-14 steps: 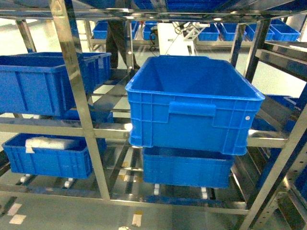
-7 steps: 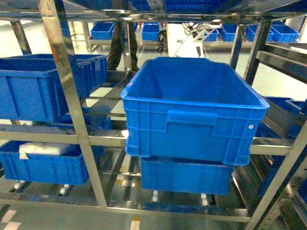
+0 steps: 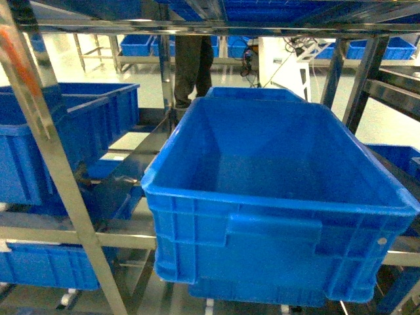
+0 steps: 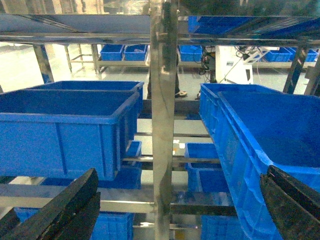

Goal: Pick red block from blue box to shelf

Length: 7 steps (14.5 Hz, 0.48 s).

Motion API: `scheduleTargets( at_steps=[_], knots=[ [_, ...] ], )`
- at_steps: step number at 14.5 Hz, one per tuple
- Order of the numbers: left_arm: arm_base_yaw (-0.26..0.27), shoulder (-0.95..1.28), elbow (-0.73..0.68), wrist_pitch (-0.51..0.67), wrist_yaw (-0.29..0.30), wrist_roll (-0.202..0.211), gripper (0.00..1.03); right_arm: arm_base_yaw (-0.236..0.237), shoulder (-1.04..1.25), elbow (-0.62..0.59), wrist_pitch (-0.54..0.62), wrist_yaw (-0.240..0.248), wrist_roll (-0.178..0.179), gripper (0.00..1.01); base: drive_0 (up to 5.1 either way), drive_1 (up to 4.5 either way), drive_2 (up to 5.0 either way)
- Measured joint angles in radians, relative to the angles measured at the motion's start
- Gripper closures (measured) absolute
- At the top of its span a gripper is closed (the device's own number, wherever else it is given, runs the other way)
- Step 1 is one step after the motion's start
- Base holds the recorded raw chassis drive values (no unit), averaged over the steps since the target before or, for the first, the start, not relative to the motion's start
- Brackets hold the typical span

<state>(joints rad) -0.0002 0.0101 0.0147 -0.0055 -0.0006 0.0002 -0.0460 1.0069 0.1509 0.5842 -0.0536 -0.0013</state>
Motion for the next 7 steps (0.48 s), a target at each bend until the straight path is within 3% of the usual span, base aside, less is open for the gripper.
scheduleTargets(
  at_steps=[2,7],
  knots=[
    [0.0,0.0,0.0,0.002,0.0,0.0,0.05,0.0,0.0,0.0,0.0,0.0,0.0,0.73,0.1,4.41,-4.3],
    [0.0,0.0,0.0,0.0,0.0,0.0,0.05,0.0,0.005,0.0,-0.002,0.0,0.0,0.73,0.0,0.0,0.0]
  ],
)
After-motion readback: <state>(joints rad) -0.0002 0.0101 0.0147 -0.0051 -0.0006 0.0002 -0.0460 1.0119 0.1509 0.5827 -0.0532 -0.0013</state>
